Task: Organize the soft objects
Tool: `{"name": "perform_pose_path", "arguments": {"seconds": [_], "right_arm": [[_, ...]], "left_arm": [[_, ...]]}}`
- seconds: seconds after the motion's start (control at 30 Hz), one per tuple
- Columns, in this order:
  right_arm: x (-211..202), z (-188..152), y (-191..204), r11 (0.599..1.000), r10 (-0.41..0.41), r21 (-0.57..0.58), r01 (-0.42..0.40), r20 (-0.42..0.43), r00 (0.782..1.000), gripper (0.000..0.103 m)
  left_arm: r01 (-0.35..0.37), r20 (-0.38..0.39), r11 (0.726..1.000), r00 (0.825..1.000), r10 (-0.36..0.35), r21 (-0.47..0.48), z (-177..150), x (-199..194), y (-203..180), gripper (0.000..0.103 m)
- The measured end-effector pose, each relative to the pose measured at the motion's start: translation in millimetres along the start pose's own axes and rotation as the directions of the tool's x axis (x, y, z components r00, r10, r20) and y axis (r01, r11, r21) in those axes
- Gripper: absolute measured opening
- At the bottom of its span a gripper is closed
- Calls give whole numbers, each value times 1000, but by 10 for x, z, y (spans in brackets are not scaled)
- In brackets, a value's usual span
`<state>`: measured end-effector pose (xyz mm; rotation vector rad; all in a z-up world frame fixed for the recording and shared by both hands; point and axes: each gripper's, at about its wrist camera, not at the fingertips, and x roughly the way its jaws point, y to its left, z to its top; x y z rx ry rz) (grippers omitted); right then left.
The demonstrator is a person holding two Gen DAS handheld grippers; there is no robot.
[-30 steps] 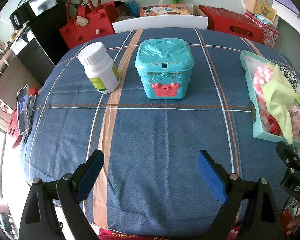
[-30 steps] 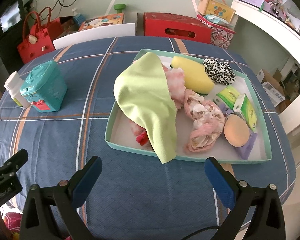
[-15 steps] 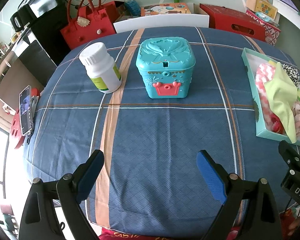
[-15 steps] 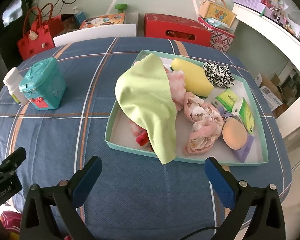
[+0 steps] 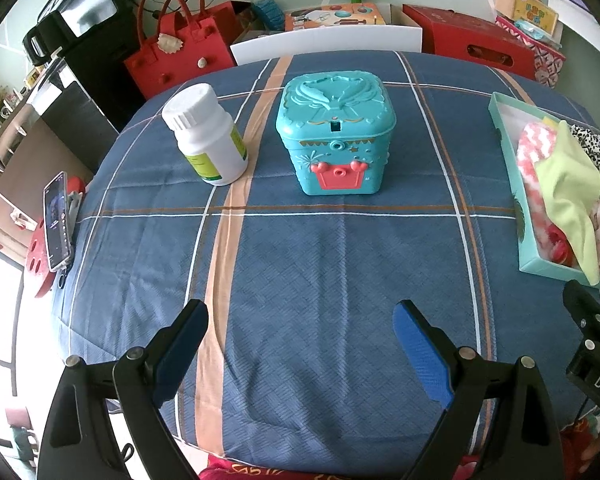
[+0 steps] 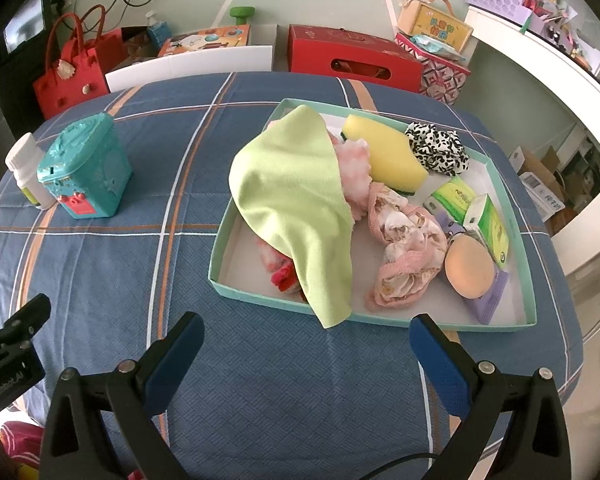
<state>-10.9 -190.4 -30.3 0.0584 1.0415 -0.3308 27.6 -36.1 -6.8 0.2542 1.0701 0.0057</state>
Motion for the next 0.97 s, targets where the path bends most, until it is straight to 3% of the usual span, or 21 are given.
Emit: {"name": "perform_pose_path", "arguments": {"seconds": [0.97], "right_arm": [[5, -2, -2, 1000, -2, -2, 2, 0, 1000, 103]], "left_arm": [[-15, 12, 1000, 1000, 14, 9, -4, -51, -8, 94]]}}
